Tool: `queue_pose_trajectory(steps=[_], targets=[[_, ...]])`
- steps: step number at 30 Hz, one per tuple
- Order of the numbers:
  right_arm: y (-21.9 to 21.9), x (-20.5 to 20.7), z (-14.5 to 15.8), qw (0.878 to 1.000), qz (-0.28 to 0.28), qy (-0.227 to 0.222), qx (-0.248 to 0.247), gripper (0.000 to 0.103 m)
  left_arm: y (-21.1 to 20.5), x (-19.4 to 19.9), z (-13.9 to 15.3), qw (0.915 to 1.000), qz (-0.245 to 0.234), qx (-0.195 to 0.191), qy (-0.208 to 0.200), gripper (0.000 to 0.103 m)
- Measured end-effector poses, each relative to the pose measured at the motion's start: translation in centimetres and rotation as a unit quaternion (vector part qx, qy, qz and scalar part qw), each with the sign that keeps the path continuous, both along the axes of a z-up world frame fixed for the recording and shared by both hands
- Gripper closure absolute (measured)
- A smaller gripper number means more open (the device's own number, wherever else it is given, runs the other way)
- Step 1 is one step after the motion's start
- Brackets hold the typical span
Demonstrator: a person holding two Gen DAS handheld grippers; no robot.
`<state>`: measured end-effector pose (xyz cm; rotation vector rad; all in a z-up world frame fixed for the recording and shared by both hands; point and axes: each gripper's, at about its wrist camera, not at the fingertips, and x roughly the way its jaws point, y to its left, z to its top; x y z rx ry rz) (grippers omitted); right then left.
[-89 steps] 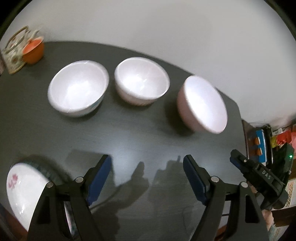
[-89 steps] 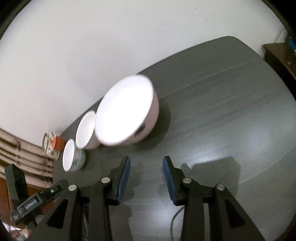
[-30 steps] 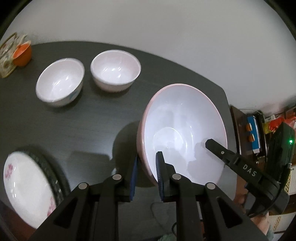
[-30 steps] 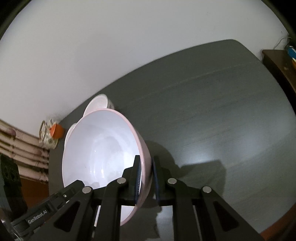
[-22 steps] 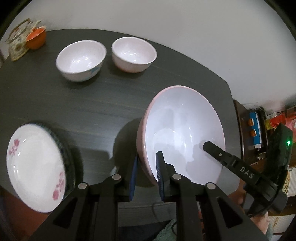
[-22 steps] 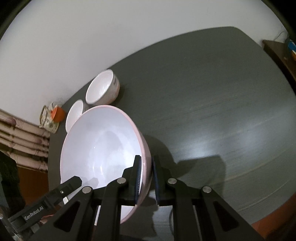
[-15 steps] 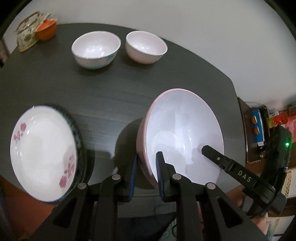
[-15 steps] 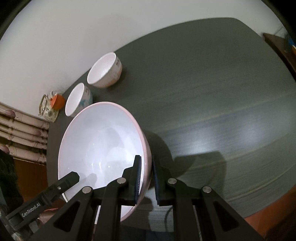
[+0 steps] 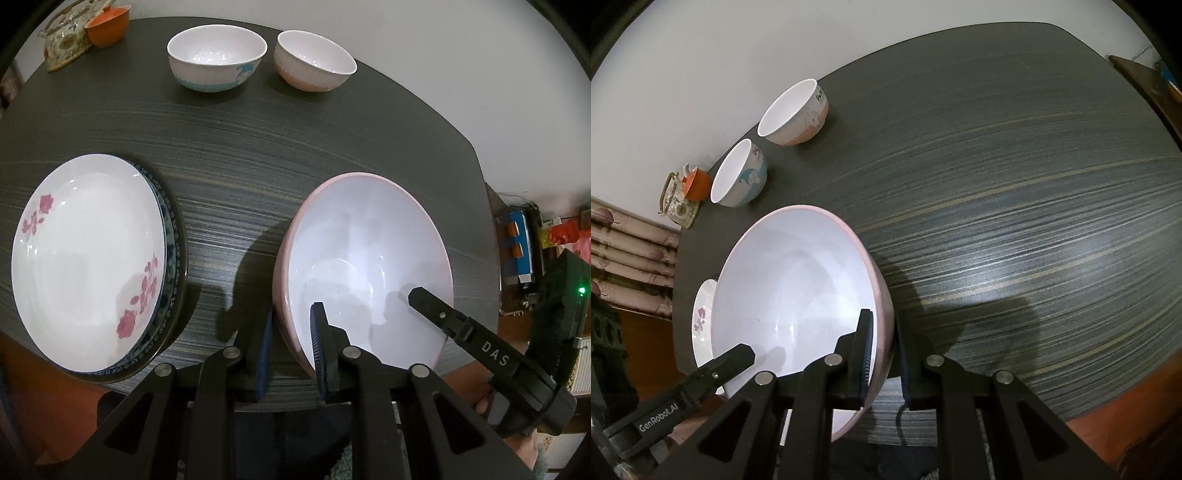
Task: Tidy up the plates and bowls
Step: 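Lift the large pink bowl with the left tool and carry it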
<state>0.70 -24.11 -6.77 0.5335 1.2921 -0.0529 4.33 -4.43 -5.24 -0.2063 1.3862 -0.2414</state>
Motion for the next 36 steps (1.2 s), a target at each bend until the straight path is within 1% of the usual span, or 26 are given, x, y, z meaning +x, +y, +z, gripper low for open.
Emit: queue_pose_trajectory(steps=[8, 17, 29, 34, 35, 36], targets=[[0.0, -0.2, -0.7, 1.000, 0.000, 0.008, 0.003, 0.089, 0.1, -0.1, -0.7, 1.0000, -0.001, 0.004, 0.008, 0.087], [0.0, -0.7, -0.6, 1.000, 0.000, 0.006, 0.005, 0.088, 0.2, -0.1, -1.2, 0.9999, -0.001, 0.009, 0.013, 0.087], [0.0, -0.7, -1.0, 1.000, 0.000, 0.026, 0.013, 0.087, 0.4, -0.1, -1.8, 0.9998, 0.004, 0.003, 0.020, 0.087], [-0.2, -0.7, -0.8, 1.000, -0.006, 0.024, 0.013, 0.078, 0.8, 0.0, -1.6, 0.9998, 0.008, -0.001, 0.018, 0.085], [-0.3, -0.6, -0.7, 1.000, -0.007, 0.022, 0.013, 0.077, 0.9, 0.0, -1.6, 0.9998, 0.009, -0.002, 0.017, 0.085], [-0.4, -0.6, -0.5, 1.000, -0.009, 0.020, 0.015, 0.077, 1.1, 0.0, -1.5, 0.9998, 0.010, -0.003, 0.017, 0.082]])
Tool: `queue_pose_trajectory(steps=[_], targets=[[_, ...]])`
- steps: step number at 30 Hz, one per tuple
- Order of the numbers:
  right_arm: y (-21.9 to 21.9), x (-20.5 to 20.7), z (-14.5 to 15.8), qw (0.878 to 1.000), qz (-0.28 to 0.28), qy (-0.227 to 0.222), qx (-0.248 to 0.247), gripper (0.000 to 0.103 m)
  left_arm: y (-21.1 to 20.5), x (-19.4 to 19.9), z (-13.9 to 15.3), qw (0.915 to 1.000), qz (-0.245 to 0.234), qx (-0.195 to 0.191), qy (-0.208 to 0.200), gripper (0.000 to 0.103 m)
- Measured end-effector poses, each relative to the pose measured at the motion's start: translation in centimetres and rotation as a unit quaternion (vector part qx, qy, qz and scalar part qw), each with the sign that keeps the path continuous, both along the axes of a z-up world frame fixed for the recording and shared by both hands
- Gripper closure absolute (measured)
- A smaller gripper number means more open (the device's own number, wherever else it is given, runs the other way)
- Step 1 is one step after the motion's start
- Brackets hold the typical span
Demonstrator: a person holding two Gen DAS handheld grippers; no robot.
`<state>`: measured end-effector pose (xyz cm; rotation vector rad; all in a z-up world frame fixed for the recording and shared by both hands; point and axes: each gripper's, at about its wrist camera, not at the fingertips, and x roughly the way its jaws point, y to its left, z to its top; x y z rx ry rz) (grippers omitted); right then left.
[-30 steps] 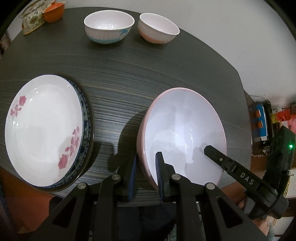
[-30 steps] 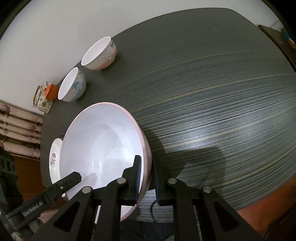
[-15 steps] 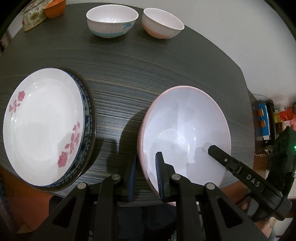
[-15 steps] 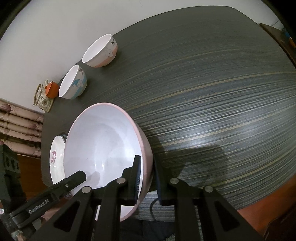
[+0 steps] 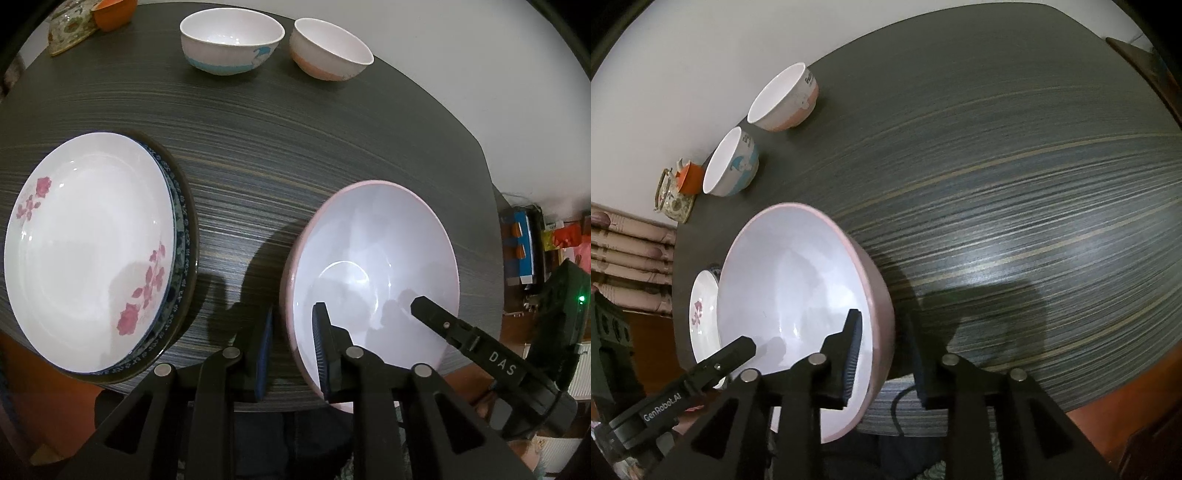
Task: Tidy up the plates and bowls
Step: 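Lift the large pink bowl with the left tool and carry it, then lower the pink bowl onto the table and open the left tool, then move the left tool to the blue-patterned white bowl and grasp its rim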
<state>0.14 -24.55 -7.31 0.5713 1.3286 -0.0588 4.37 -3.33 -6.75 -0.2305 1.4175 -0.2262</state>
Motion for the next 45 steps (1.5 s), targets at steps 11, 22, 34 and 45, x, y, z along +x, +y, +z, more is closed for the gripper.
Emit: queue_pose_trajectory(steps=[11, 22, 34, 45], targets=[[-1.4, 1.0, 2.1, 0.999, -0.024, -0.033, 0.001, 0.073, 2.3, 0.3, 1.4, 0.9997, 0.014, -0.013, -0.013, 0.075], [1.1, 3.8, 5.2, 0.998, 0.013, -0.069, -0.003, 0.073, 6.1, 1.7, 4.4, 0.9974, 0.046, -0.027, -0.048, 0.065], [8.2, 10.2, 5.9, 0.992, 0.094, -0.079, 0.018, 0.073, 12.8, 6.2, 6.4, 0.9883, 0.124, 0.018, -0.087, 0.062], [11.9, 19.4, 3.6, 0.993, 0.082, -0.073, 0.040, 0.073, 15.2, 13.3, 6.2, 0.9849, 0.139, 0.001, -0.102, 0.062]])
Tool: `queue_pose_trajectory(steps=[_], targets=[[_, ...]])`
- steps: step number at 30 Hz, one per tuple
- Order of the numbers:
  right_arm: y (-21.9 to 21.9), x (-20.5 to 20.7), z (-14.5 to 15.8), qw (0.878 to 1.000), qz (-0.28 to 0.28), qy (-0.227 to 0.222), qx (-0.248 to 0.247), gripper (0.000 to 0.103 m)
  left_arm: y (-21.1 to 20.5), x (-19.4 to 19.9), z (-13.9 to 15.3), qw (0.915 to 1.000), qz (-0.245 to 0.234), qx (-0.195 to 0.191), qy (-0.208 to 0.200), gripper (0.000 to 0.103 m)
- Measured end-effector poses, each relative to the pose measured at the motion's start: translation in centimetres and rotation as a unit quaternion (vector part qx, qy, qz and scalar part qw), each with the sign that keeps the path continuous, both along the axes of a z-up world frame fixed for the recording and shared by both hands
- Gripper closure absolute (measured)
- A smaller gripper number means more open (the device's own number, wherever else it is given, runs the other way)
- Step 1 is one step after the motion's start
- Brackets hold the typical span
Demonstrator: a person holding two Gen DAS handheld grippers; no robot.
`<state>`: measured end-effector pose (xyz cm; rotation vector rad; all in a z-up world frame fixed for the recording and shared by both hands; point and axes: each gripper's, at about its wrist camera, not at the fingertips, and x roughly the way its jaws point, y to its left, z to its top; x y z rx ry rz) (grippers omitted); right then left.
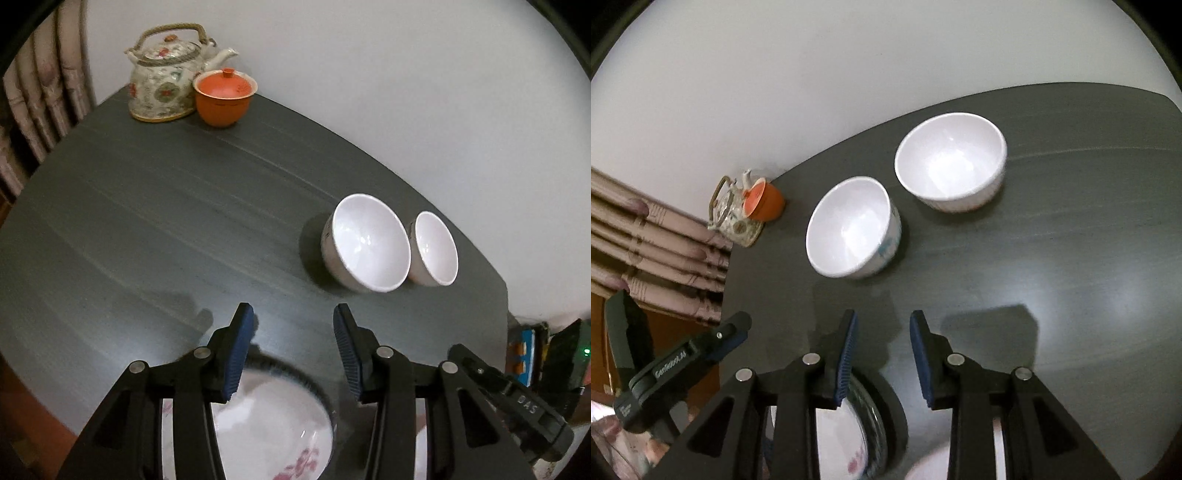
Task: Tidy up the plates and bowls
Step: 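Move the left tool to the blue-patterned white bowl and grasp its rim, then lift the blue-patterned white bowl with the left tool toward the pink bowl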
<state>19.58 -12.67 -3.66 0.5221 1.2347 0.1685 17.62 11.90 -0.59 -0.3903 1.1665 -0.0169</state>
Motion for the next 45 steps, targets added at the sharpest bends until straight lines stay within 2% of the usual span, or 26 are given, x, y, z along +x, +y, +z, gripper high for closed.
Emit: queue_pose_trajectory(steps=[5, 8, 19, 20, 21, 23, 25, 26, 34, 41, 45], targets=[[1.2, 3.7, -1.2, 1.000, -0.006, 0.012, -0.006, 0.073, -0.5, 3.8, -1.4, 0.9997, -0.001, -0.025, 0.007, 0.062], [1.7, 5.4, -2.4, 1.000, -0.008, 0.024, -0.009, 0.073, -0.9, 6.1, -2.5, 0.9995, -0.001, -0.027, 0.014, 0.062], [2.3, 9.3, -5.8, 0.998, -0.004, 0.045, -0.035, 0.073, -2.4, 10.2, -6.8, 0.9986, -0.014, -0.030, 0.043, 0.064], [2.4, 9.4, -6.0, 0.998, -0.004, 0.047, -0.037, 0.075, -2.4, 10.3, -7.0, 0.9984, -0.013, -0.032, 0.044, 0.067], [2.5, 9.4, -6.2, 0.998, -0.004, 0.047, -0.037, 0.078, -2.5, 10.4, -7.3, 0.9983, -0.015, -0.034, 0.046, 0.074], [2.7, 9.5, -6.5, 0.998, -0.004, 0.050, -0.044, 0.090, -2.8, 10.6, -7.8, 0.9979, -0.016, -0.039, 0.048, 0.082], [2.6, 9.4, -6.5, 0.998, -0.008, 0.049, -0.041, 0.090, -2.9, 10.7, -8.4, 0.9974, -0.018, -0.042, 0.056, 0.092], [2.6, 9.3, -6.4, 0.998, -0.007, 0.049, -0.043, 0.090, -2.9, 10.5, -8.6, 0.9972, -0.015, -0.044, 0.059, 0.094], [3.3, 7.1, -5.0, 0.998, 0.003, 0.045, -0.034, 0.091, -2.7, 8.2, -6.7, 0.9986, -0.015, -0.027, 0.042, 0.093], [4.4, 3.2, -1.3, 0.999, 0.016, 0.025, -0.025, 0.091, -2.5, 4.1, -2.7, 0.9999, -0.011, -0.006, 0.010, 0.093], [4.6, 0.8, 1.2, 0.999, 0.026, 0.004, -0.028, 0.091, -2.4, 1.2, -0.4, 0.9999, -0.005, -0.006, -0.006, 0.093]])
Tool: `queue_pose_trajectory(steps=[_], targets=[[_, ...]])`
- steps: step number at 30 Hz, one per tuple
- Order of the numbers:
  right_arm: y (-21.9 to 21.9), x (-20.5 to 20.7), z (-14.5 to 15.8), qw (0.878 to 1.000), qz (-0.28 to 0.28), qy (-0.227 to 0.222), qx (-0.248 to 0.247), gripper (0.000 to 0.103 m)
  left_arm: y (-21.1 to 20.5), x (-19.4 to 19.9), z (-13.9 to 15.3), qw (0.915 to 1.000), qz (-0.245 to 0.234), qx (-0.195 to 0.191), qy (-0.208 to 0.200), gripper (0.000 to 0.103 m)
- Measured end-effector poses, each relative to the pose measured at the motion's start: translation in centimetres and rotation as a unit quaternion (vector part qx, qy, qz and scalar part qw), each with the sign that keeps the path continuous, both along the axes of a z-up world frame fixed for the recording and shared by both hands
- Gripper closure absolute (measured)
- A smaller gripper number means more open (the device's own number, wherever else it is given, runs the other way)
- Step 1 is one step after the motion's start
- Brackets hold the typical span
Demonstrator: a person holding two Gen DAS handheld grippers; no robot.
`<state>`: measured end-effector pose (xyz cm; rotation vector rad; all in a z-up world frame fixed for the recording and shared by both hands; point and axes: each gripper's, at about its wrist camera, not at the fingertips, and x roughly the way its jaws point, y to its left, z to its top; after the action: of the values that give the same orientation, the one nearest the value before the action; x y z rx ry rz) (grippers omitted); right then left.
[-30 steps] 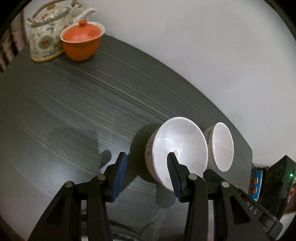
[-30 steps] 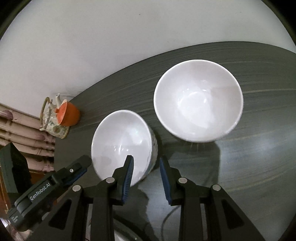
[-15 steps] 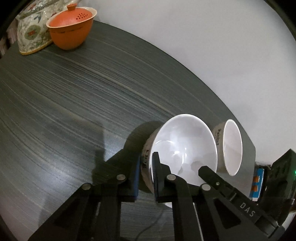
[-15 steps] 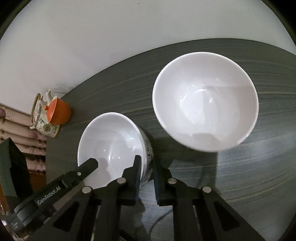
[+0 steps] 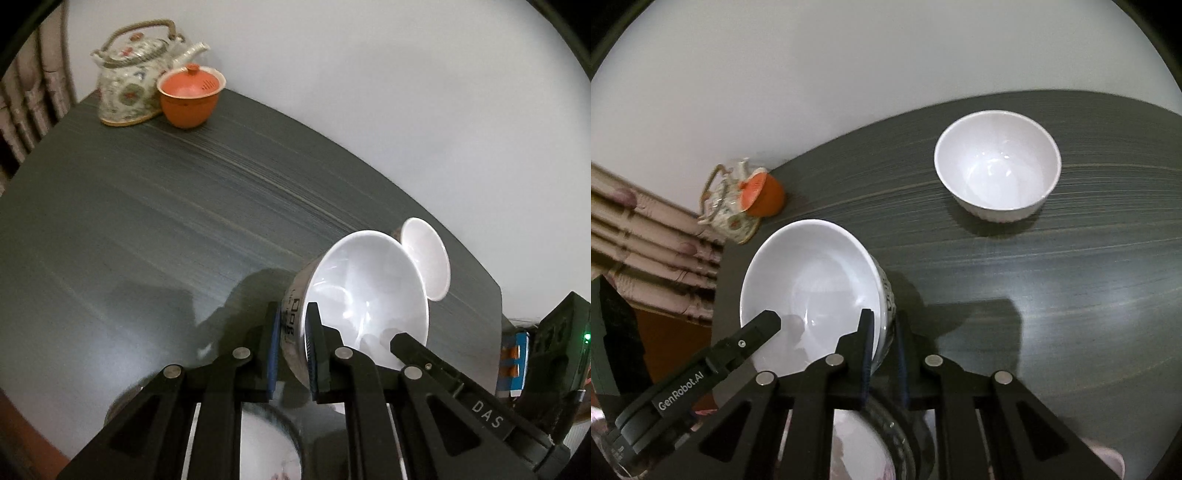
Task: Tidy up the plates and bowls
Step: 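Lift the blue-patterned white bowl with the left tool toward the pink bowl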
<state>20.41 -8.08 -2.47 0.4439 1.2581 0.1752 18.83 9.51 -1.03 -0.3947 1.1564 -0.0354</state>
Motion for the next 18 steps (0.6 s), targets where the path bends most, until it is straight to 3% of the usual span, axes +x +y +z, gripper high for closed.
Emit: queue_pose_trajectory(steps=[7, 12, 18], targets=[[-0.9, -5.0, 3.6, 0.999, 0.005, -0.033, -0.011, 0.091, -1.0, -5.8, 3.5, 0.9996, -0.006, 0.011, -0.026, 0.093], [-2.9, -8.8, 5.3, 0.999, -0.007, -0.052, -0.015, 0.091, -4.0, -10.4, 5.8, 0.9984, -0.021, 0.024, -0.048, 0.092], [-6.7, -13.3, 6.3, 0.998, -0.032, -0.056, -0.023, 0.091, -6.9, -13.9, 6.5, 0.9976, -0.047, 0.010, -0.049, 0.092]])
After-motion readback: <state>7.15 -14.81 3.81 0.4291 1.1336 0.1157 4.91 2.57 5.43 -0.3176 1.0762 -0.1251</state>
